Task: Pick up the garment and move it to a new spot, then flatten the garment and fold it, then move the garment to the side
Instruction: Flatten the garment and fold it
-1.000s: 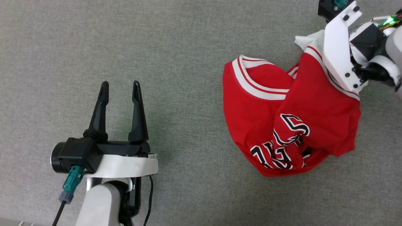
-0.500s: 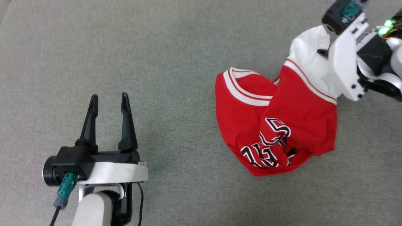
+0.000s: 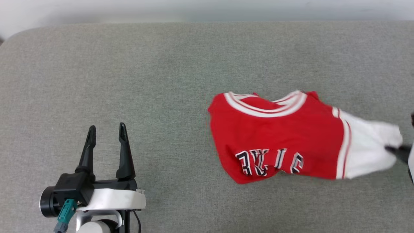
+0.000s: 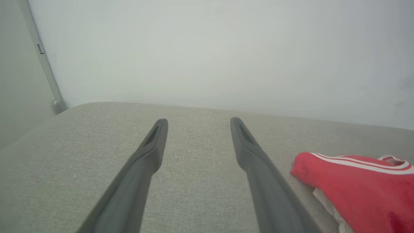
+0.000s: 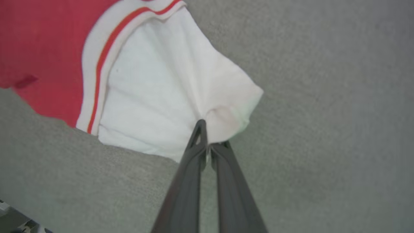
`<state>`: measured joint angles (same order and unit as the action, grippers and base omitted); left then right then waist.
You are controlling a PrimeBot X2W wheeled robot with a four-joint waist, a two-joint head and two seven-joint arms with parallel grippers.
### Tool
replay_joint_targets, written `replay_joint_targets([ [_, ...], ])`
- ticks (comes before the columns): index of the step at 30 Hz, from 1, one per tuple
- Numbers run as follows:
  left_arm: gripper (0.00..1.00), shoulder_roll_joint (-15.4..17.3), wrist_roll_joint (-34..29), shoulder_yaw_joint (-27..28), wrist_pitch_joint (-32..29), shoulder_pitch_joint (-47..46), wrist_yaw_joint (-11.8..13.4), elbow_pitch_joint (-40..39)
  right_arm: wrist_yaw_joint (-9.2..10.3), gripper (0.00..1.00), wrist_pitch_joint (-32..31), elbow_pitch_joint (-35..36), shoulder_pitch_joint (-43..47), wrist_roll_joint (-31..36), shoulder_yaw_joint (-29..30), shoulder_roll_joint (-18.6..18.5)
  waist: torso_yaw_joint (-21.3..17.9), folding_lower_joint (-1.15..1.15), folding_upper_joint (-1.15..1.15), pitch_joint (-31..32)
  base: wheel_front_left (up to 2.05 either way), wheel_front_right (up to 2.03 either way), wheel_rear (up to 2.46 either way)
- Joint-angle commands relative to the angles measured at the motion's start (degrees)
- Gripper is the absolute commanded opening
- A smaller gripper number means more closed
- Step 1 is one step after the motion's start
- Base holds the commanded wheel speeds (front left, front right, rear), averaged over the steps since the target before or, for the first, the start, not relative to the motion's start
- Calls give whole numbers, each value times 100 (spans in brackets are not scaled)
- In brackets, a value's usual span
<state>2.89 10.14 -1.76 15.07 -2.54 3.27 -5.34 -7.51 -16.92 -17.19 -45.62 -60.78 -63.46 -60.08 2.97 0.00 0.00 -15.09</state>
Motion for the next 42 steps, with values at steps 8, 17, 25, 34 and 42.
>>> replay_joint_targets([
  [8,100,-3,-79,-15,15,-10,-69,113,4,0,53,-998,1463,-170,169,480,-20,0,0,63,0,0,0],
  [17,100,-3,-214,143,15,184,-172,232,4,100,1569,-890,1189,616,1229,735,-102,0,0,487,0,0,0],
  [25,100,5,-375,376,15,-1,-389,256,4,100,2845,-808,1520,1660,2701,1425,-166,0,0,689,0,0,0],
  [34,100,305,-480,413,15,-697,-793,576,3,100,3203,78,2737,3703,5201,3041,-217,0,0,738,0,0,0],
  [42,100,888,-374,-260,-543,-1984,-1040,1049,4,100,3209,1245,3723,4847,6222,4046,-259,0,0,567,0,0,0],
])
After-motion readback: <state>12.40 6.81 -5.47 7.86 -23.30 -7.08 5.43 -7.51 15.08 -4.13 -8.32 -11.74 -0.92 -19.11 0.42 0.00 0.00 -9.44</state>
